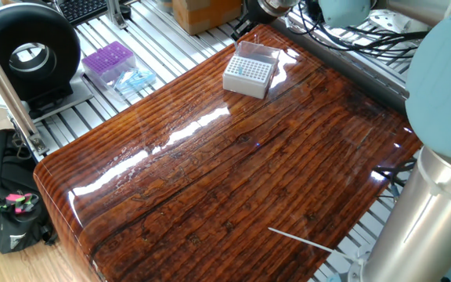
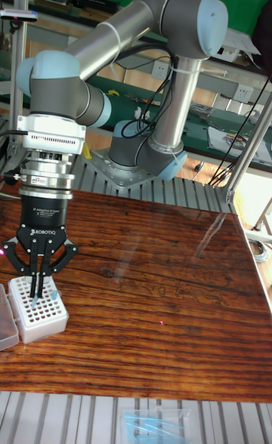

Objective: Insert a medium pipette tip into the holder for medium pipette tips

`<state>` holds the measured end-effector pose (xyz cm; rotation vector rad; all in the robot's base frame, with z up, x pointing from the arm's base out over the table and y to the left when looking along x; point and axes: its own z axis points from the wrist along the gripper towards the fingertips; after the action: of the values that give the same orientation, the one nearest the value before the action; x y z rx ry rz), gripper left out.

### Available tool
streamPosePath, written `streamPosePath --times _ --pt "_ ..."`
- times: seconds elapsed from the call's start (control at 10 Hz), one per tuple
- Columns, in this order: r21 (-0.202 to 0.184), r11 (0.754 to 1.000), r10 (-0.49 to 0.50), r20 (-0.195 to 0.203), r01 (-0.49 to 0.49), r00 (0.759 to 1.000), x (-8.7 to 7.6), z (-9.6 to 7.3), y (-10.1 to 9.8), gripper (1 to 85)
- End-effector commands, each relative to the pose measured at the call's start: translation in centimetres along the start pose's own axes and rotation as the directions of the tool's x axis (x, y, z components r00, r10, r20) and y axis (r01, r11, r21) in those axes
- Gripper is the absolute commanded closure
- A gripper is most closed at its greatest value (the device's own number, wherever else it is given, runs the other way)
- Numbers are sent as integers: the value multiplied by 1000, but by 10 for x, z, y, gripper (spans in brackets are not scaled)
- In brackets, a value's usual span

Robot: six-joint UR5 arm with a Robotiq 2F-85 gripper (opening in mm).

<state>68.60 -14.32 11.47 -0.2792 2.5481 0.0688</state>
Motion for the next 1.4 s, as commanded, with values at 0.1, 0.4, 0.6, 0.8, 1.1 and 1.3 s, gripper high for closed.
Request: streamPosePath --times 0.1,0.4,0.6,0.8,1.1,1.3 --pt "-14 1000 12 11 -11 1000 -6 -4 3 790" --pt "-7 1000 8 16 -8 1000 -9 -3 1 790" --pt "-6 1000 5 20 -5 1000 -11 -1 1 790" --pt "-9 1000 7 27 -7 1000 -10 2 1 790" --pt "-13 1000 -5 -3 5 1000 0 1 2 793" --pt "-13 1000 -3 -3 3 1000 1 1 2 793"
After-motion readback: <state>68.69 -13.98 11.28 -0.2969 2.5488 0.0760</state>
